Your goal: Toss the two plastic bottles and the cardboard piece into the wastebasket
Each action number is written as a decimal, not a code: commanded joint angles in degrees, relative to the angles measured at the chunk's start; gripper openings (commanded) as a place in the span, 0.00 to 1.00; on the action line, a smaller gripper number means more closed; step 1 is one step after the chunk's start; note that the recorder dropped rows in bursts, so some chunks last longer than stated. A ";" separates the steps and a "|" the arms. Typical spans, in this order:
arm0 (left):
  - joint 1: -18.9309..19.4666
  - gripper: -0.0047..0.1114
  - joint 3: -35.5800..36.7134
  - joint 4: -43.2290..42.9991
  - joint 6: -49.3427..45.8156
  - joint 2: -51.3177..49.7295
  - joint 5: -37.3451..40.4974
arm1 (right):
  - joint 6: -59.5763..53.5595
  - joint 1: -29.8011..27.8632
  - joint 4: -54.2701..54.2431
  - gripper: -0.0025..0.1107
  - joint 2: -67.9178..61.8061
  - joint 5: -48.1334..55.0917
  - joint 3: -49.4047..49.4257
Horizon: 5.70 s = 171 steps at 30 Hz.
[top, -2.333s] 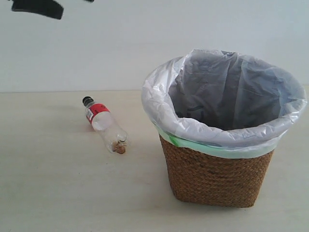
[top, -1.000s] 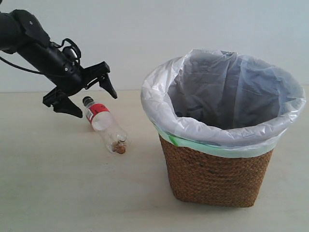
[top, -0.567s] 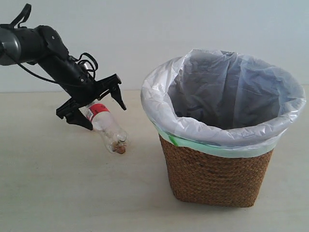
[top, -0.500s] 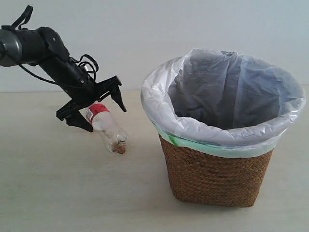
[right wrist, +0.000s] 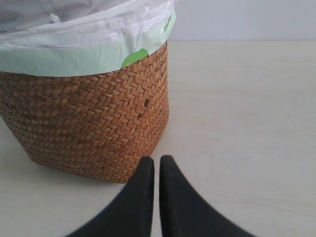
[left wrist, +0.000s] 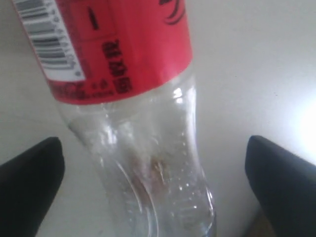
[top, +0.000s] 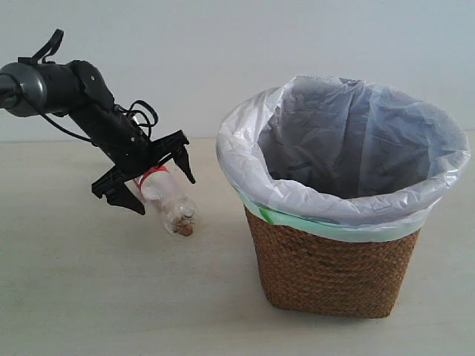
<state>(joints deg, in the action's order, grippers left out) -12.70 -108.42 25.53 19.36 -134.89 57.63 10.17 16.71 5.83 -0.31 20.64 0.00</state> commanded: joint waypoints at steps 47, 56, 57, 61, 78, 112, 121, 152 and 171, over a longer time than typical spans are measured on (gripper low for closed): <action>2.36 0.07 45.56 -29.46 -5.89 59.35 -14.45 | -0.07 -0.17 0.34 0.02 0.31 -0.15 0.00; 2.36 0.07 63.42 -29.22 -4.13 67.29 -31.20 | -0.07 -0.17 0.34 0.02 0.31 -0.15 0.00; 2.36 0.07 63.76 -29.49 -2.87 67.29 -31.52 | -0.07 -0.17 0.34 0.02 0.31 -0.15 0.00; 2.36 0.07 63.25 -30.12 -1.70 67.18 -31.13 | -0.07 -0.17 0.34 0.02 0.31 -0.15 0.00; 0.99 0.07 55.09 4.78 -29.86 58.12 -28.07 | -0.07 -0.17 0.34 0.02 0.31 -0.15 0.00; 22.13 0.07 45.01 -46.42 0.50 58.01 5.62 | -0.07 -0.17 0.34 0.02 0.31 -0.15 0.00; 6.59 0.29 40.68 74.42 -82.78 50.40 8.31 | -0.07 -0.17 0.34 0.02 0.31 -0.15 0.00; 4.12 0.61 18.47 -16.68 -21.71 46.18 12.33 | -0.06 -0.17 0.34 0.02 0.31 -0.25 0.00; 4.86 0.07 42.13 -23.88 -18.93 53.43 -3.66 | -0.06 -0.17 0.34 0.02 0.31 -0.25 0.00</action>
<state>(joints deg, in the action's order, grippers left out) -8.55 -68.99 0.00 -0.61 -85.64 60.52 10.17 16.71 5.83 -0.31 20.64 0.00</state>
